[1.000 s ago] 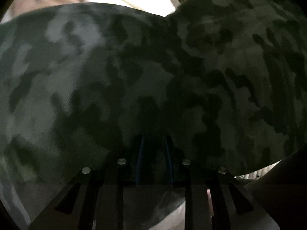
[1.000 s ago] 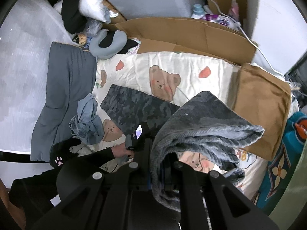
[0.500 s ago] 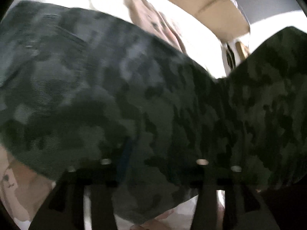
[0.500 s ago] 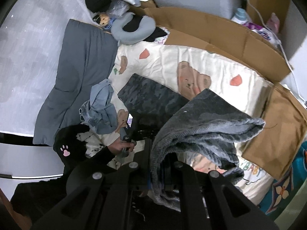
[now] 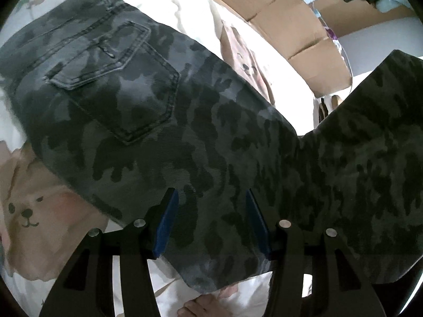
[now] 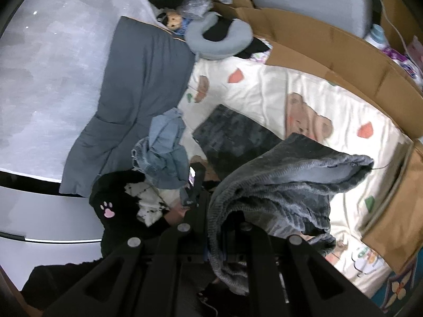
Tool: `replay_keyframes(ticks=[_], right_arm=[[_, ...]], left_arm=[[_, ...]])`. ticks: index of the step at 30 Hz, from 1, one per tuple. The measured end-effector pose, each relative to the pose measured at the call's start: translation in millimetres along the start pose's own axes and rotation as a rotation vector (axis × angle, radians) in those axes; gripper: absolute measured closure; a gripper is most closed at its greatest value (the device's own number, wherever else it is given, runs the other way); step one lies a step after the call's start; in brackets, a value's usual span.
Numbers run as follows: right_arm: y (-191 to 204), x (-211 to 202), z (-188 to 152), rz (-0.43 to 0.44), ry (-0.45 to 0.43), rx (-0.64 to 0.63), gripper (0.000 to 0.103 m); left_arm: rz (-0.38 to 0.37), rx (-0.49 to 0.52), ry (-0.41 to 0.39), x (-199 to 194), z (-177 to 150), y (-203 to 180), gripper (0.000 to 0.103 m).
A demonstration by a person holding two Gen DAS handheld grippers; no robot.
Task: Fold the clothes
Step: 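Carry the folded leg over the waist with the right gripper while the left gripper presses the pants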
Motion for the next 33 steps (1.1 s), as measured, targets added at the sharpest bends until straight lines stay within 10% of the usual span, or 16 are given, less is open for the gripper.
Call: replay_keyframes(ticks=[33], right_arm=[[14.9,238.6,81.3,0.165,0.111,0.135,0.096]], left_arm=[[-0.004,-0.403,-0.37,-51.8,-21.6,75.1,0.05]])
Point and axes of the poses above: each gripper's, at about its wrist camera, not at the fingertips, and x roughly the way its jaws point, y to its left, z to its top, the point moved 3 cm from there along x, roughly the way its jaws point, and after that the axes turned 3 degrees about -y, right-handed, at the moved point
